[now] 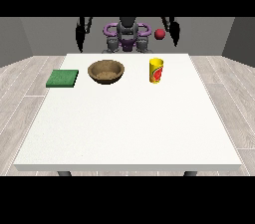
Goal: Pick the cup and pour the ball into the bowl, then pick the bowl and place it on the pad
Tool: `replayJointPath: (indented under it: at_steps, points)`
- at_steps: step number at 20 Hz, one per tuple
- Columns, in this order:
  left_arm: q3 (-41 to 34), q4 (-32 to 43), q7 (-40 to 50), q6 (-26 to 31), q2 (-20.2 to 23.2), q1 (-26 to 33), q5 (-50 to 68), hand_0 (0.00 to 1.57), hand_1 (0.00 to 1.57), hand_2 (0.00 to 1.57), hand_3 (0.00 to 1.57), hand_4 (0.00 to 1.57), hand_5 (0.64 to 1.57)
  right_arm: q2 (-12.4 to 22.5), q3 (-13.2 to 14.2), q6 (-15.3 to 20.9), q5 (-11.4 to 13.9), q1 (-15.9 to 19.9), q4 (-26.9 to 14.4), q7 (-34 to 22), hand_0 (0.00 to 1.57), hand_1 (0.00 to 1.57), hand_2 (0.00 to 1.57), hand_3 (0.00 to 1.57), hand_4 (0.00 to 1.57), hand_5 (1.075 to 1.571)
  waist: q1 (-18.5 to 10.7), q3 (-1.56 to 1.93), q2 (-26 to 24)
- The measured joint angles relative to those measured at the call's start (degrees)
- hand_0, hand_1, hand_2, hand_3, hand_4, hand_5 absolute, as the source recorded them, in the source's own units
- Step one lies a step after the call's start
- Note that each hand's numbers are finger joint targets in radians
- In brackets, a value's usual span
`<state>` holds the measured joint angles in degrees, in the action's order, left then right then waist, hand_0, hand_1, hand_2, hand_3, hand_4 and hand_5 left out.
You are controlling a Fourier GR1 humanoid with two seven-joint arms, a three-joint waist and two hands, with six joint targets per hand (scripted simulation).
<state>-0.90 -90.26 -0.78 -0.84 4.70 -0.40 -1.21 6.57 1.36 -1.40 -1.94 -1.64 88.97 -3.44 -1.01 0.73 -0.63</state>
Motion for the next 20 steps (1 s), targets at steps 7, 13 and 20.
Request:
replayJointPath:
  at_steps: [7,13,20]
  points:
    - [0.35,-4.58,3.12,1.24,0.58,0.91,2.28,0.00,0.00,0.00,0.00,0.00,1.531,1.20,1.19,-0.33,-1.34,-0.82,4.05,-1.56,0.00,0.00,0.00,0.00,0.00,1.570,0.24,-0.59,-11.87]
    - [7.54,-12.33,3.14,1.41,-3.41,7.27,9.08,0.00,0.00,0.00,0.00,0.00,1.507,-0.66,3.85,0.73,-3.76,-1.80,4.94,2.43,0.00,0.00,0.00,0.00,0.00,1.566,-2.23,-0.68,-13.65]
    - [7.26,-16.21,0.84,1.15,-2.62,4.54,7.06,0.00,0.00,0.00,0.00,0.00,1.384,-2.06,3.52,0.65,-3.70,1.47,4.88,6.47,0.00,0.00,0.00,0.00,0.00,1.562,-1.35,-0.72,-5.28]
